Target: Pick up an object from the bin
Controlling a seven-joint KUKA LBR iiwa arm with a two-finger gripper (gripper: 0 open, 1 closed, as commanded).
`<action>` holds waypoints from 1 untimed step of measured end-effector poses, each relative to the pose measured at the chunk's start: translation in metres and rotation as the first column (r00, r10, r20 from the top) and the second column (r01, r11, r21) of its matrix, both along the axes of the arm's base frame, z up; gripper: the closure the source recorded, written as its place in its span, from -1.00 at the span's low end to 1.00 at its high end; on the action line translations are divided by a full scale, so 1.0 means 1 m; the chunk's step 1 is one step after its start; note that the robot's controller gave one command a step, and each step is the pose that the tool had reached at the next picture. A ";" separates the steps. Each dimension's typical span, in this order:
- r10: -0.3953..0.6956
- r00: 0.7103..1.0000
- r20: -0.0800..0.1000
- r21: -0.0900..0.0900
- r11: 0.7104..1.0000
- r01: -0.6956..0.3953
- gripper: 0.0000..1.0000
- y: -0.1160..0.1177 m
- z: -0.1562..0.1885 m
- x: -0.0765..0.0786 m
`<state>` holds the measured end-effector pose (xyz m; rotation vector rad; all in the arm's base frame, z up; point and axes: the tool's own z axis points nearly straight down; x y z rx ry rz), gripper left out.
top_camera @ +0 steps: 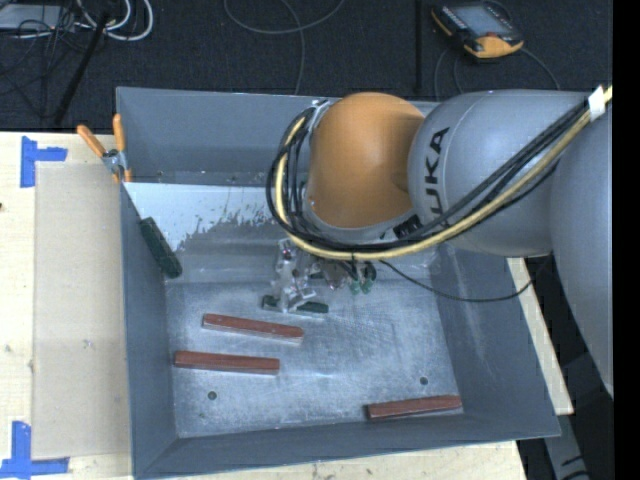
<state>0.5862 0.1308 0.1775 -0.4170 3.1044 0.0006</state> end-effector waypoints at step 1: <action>-0.007 1.000 -0.012 -0.002 1.000 0.007 1.00 0.017 -0.018 0.008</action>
Offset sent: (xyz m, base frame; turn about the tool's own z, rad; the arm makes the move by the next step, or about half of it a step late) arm 0.0013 -0.0137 -0.1075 0.2122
